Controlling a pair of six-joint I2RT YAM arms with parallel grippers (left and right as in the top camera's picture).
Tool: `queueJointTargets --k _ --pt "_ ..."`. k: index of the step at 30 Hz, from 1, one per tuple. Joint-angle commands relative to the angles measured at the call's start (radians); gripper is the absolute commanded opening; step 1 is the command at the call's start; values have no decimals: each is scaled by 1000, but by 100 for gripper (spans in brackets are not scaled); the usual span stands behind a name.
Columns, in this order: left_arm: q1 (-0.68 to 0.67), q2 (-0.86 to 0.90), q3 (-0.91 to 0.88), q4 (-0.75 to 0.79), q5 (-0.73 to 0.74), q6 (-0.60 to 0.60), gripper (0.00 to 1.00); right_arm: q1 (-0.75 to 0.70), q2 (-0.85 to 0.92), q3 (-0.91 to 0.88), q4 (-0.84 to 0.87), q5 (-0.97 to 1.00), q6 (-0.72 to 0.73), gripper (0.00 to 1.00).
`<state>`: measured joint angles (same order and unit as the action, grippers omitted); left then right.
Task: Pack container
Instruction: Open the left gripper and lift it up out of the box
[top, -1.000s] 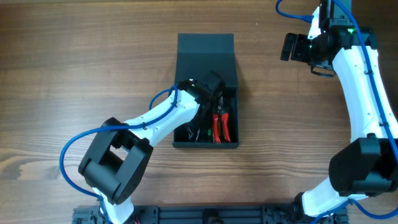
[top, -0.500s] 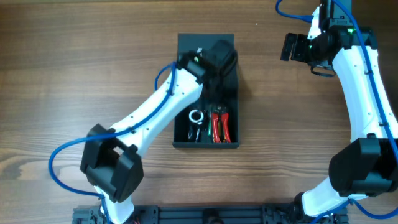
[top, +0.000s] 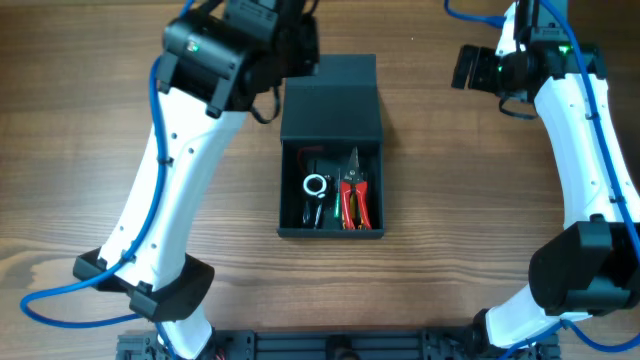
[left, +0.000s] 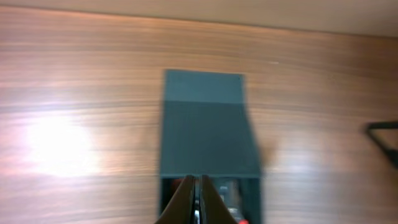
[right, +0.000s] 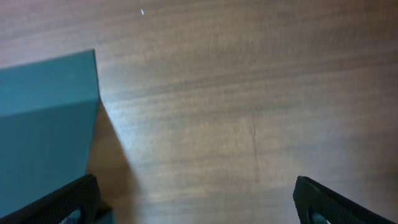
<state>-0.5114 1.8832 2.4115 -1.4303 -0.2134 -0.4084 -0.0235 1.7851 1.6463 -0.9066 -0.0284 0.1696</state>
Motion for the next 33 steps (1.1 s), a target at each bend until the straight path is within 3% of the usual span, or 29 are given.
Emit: queueJointTargets --k 1,7,11,12,13,14,16,19,24,27,33 --pt "75 -5 8 -26 -76 8 4 -2 11 17 30 14 -13 100" --pt "165 11 -15 -56 -57 119 4 -2 11 17 103 14 -12 100" --pt "214 14 -138 -42 93 207 4 -2 11 17 106 -26 -11 99" --pt "237 14 -183 -30 146 247 4 -2 11 17 97 -39 -13 85" --pt "262 14 -225 -14 216 301 4 -2 11 17 80 -52 -13 40" --pt "291 14 -269 13 306 376 4 -2 11 16 62 -70 -13 4" --pt "352 14 -353 64 460 481 4 -2 11 15 52 -117 -28 4" --pt "515 14 -574 192 774 651 4 -2 11 12 16 -309 -222 4" --pt "705 75 -900 346 1094 802 4 -2 11 -105 26 -385 -233 5" --pt "695 180 -937 315 1177 926 4 -2 11 -195 45 -509 -305 4" --pt "618 323 -937 340 1205 954 4 -2 68 -280 68 -652 -335 4"
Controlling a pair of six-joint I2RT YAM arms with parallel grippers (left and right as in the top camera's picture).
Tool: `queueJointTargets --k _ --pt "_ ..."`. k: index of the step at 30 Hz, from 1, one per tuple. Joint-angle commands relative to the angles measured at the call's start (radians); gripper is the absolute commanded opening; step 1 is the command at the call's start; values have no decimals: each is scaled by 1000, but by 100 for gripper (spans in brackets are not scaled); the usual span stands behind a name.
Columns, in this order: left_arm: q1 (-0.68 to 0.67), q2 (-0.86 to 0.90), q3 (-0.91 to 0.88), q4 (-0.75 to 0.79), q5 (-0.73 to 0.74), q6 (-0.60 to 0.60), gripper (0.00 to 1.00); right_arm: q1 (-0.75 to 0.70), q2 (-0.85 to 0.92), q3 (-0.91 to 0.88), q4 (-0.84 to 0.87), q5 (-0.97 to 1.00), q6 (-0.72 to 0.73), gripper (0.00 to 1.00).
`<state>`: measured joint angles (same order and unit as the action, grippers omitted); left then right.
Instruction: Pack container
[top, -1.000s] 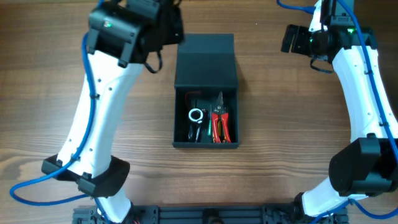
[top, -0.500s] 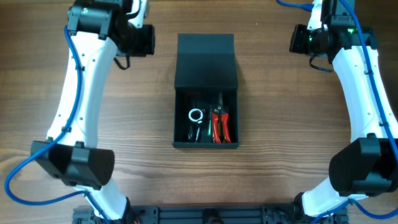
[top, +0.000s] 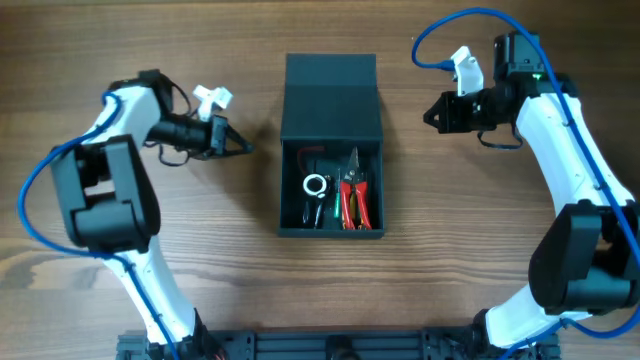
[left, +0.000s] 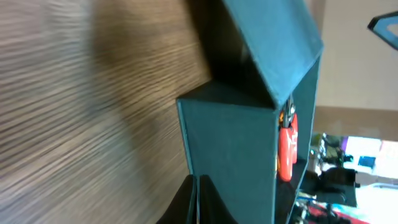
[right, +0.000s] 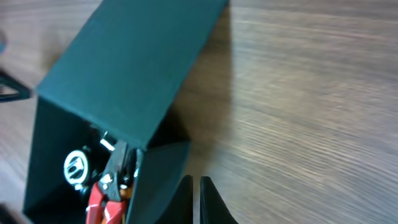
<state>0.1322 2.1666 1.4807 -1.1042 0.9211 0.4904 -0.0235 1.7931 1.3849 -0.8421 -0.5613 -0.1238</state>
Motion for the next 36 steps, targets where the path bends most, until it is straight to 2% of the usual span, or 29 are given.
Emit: queueJointTargets --k 1,9,16,20,25,29,36 --pt "-29 42 -6 18 85 56 4 -2 80 -19 1 -158 -62 4" --pt "-32 52 -6 80 123 -5 4 -2 229 -19 31 -197 -68 4" --pt "-56 138 -6 101 139 -36 4 4 248 -19 70 -202 -16 4" --pt "-102 157 -6 214 143 -152 4 6 248 -19 84 -199 16 4" --pt "-155 158 -6 309 145 -238 4 31 285 -19 105 -199 55 4" --pt "-161 158 -6 312 145 -259 4 67 369 -19 102 -207 64 4" --pt "-161 158 -6 320 146 -264 4 114 378 -19 162 -275 71 4"
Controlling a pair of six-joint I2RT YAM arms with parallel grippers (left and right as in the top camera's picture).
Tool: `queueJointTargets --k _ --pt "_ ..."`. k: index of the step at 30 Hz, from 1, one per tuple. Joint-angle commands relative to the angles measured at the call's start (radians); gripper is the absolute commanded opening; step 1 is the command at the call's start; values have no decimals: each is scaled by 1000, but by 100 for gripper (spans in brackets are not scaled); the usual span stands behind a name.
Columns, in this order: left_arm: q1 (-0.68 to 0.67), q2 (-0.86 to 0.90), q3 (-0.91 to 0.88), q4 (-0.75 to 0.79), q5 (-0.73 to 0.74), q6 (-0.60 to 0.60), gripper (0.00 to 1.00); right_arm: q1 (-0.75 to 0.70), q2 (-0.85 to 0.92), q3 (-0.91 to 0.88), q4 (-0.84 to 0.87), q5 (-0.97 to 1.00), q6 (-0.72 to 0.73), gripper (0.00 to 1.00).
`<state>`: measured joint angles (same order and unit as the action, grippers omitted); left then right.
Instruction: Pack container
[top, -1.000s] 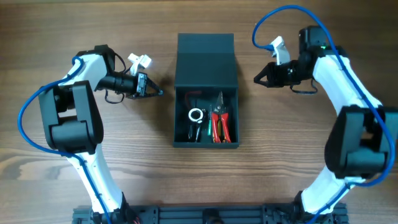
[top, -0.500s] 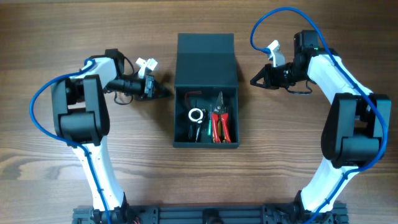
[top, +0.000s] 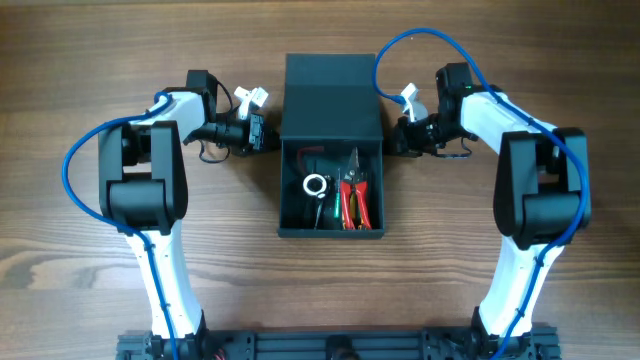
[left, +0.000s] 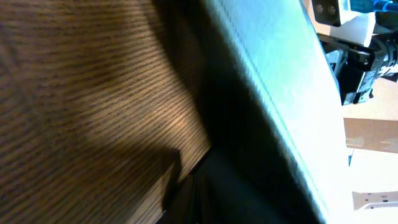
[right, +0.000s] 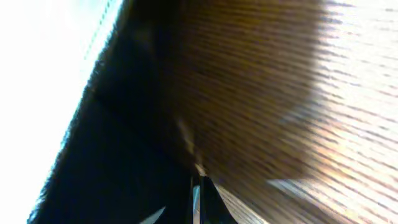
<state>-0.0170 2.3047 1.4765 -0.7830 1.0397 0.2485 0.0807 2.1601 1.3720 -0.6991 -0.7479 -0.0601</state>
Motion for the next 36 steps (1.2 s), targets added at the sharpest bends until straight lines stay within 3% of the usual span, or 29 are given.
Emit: queueJointTargets --k 1,6,19,28,36 --pt "-12 20 -2 3 29 -28 4 11 11 -6 31 -108 7 4" --pt "-12 20 -1 89 72 -105 4 11 11 -6 83 -151 10 4" --pt "-1 20 43 95 146 -127 4 11 11 5 217 -204 35 4" --pt "-2 16 127 64 206 -153 4 11 11 142 206 -234 37 4" --pt "-2 -69 181 -24 202 -153 4 11 11 316 72 -234 33 4"
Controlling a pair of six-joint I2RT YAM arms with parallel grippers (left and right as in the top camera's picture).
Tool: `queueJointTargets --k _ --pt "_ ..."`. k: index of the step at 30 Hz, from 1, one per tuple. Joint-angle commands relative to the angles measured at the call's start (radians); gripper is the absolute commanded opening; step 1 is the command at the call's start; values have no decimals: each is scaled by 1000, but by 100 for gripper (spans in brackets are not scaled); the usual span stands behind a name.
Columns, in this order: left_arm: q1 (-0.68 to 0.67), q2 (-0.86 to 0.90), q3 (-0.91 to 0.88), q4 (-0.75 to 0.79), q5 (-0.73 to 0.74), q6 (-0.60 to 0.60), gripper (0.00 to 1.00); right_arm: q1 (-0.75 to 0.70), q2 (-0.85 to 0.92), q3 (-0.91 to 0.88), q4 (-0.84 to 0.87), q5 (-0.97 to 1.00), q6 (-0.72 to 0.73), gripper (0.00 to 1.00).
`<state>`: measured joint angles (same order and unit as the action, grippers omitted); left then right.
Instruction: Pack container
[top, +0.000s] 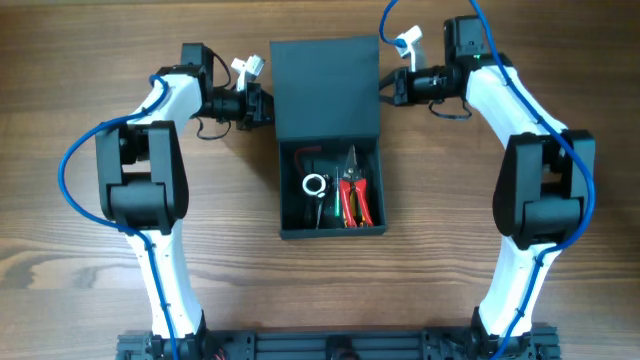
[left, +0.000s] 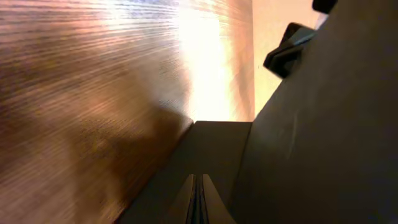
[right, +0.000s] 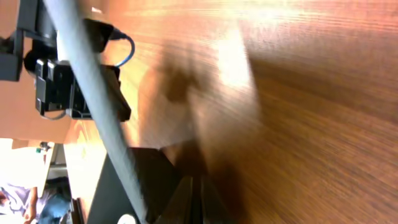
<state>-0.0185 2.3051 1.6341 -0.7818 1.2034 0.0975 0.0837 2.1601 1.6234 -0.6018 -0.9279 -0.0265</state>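
Observation:
A black box (top: 333, 232) sits mid-table with its hinged lid (top: 326, 90) raised and tilted; the lid looks large in the overhead view. Inside lie a white ring (top: 315, 184), red-handled pliers (top: 354, 203) and a green-handled tool (top: 336, 207). My left gripper (top: 267, 108) is shut with its tip against the lid's left edge; in the left wrist view the left gripper (left: 196, 178) lies under the dark lid (left: 323, 124). My right gripper (top: 385, 87) is shut at the lid's right edge, and shows as the right gripper (right: 196, 180) beside the lid's rim (right: 93, 93).
Bare wooden tabletop (top: 470, 250) surrounds the box. Both arms reach in from the sides, with blue cables (top: 70, 170) looping above them. The arm bases stand along the front edge (top: 330, 345).
Both shut grippers have moved toward the back of the table along the lid's side edges. The lid now looks wider and nearer the overhead camera, so it has been raised.
First my left gripper was shut above the back of the box and my right gripper open at the far right. Then both were shut, out at either side. After that their tips were against the box's sides beneath the lid, and now the lid is up.

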Motion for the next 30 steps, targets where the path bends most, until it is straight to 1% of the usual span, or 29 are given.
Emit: queueJointTargets --k 1,3,5,7,10,12,13,15,18,19,22,23,24,25,26,27,28,30 --pt "0 -91 24 -47 29 -2 4 8 11 82 -47 -54 -5 4" --pt "-2 -132 24 -76 18 -2 4 8 11 108 -96 -52 -33 4" --pt "-6 -190 24 -124 -46 -2 4 8 11 136 -147 -49 -59 5" --pt "-11 -232 24 -154 -76 -1 4 8 11 159 -184 -47 -80 4" --pt "-35 -321 24 -203 -80 -2 4 8 2 202 -278 -22 -123 4" --pt "-50 -344 24 -235 -80 -2 4 8 -6 202 -304 -13 -134 4" --pt "-73 -362 24 -274 -106 -2 4 8 -21 202 -349 -7 -175 4" --pt "-119 -380 24 -326 -173 -1 4 8 -39 202 -395 28 -204 4" --pt "-180 -385 24 -360 -185 -2 4 8 -66 202 -448 66 -236 4" --pt "-192 -385 24 -361 -194 -3 4 7 -71 202 -457 76 -236 4" --pt "-203 -391 24 -370 -265 -62 4 -2 -79 203 -462 111 -219 4" --pt "-206 -395 24 -389 -280 -62 4 -8 -79 203 -462 135 -205 7" --pt "-215 -399 24 -420 -326 -66 4 -15 -79 203 -464 165 -205 18" --pt "-238 -400 24 -456 -430 -100 4 -27 -79 203 -465 220 -187 29" --pt "-293 -400 24 -497 -600 -169 4 -42 -79 203 -463 317 -115 30" --pt "-321 -400 24 -503 -656 -204 4 -50 -79 203 -465 354 -87 33" --pt "-370 -400 24 -502 -738 -272 4 -61 -79 203 -466 399 -57 38" --pt "-477 -399 23 -502 -919 -429 4 -76 -79 203 -484 479 -40 38"
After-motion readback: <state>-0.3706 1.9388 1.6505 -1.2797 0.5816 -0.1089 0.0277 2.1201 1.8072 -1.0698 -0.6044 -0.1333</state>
